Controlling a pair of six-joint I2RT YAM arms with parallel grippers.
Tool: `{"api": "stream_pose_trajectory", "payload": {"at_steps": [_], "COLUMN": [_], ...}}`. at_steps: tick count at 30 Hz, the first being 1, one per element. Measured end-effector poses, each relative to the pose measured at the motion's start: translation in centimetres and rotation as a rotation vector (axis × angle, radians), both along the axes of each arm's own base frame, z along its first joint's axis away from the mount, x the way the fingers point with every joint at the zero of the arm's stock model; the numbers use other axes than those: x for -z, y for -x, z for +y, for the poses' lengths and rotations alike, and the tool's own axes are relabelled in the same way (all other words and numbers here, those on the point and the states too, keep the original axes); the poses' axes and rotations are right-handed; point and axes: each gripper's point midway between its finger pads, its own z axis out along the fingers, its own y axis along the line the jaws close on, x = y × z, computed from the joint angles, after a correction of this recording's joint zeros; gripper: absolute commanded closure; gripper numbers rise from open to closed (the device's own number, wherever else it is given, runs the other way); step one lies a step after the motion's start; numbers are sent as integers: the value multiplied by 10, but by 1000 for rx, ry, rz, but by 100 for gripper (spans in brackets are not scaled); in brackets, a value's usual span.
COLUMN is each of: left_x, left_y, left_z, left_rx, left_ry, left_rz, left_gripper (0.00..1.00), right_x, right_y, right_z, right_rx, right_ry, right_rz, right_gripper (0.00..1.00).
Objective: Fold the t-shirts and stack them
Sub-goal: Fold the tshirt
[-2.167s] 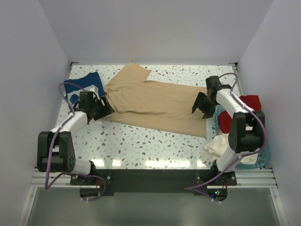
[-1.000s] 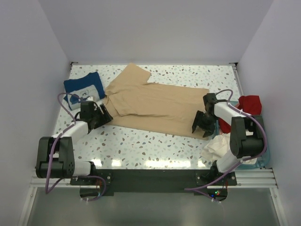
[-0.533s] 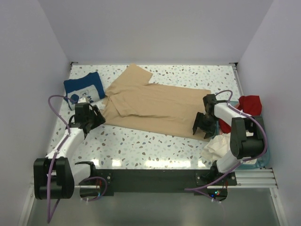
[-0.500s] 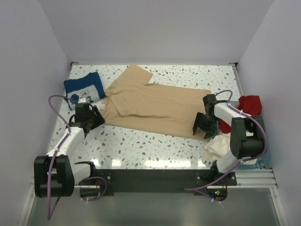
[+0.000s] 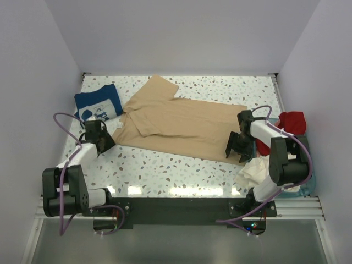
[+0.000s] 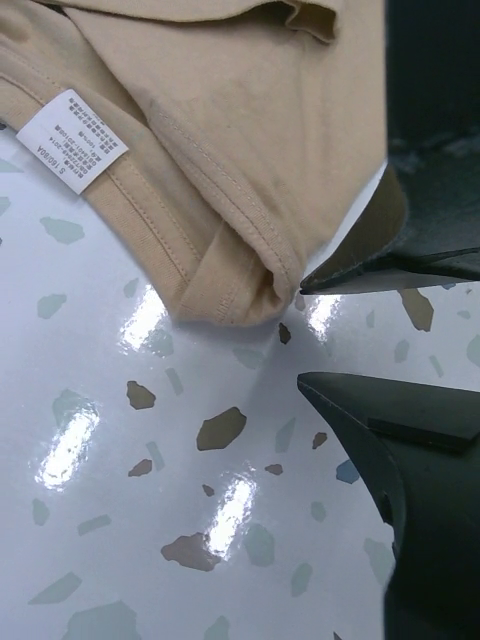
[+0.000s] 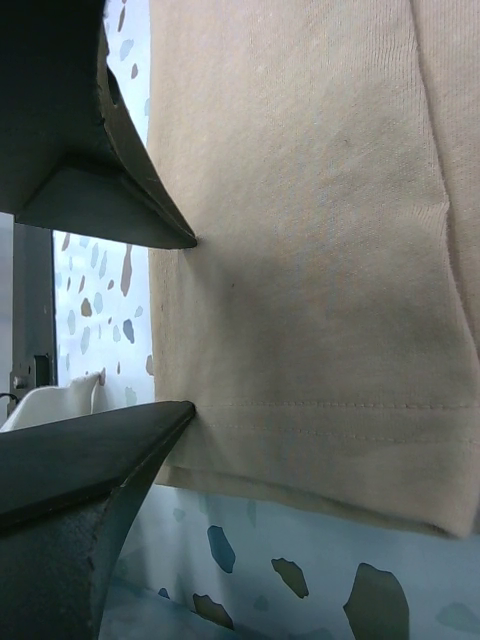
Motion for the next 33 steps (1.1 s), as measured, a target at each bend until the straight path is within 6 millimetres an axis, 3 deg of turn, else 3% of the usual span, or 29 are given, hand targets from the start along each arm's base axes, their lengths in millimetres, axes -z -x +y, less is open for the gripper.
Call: {"api": "stream_pose_trajectory", "payload": {"at_steps": [13, 24, 33], "left_x": [4, 9, 10], "left_y": [-22, -29, -23], "left_z": [-1, 3, 7], "left_rx": [14, -8, -4], "left_ry": [47, 87, 74], "left_rz": [-60, -78, -46], "left_gripper": [64, 100, 100], "right_x": [0, 1, 3], "right_y": [0, 2, 8], "right_z": [0, -1, -6], "right_rx": [-1, -3, 4], "right_ry": [0, 7, 35], "right_rz": [1, 10, 49], "right_gripper": [33, 34, 34]}}
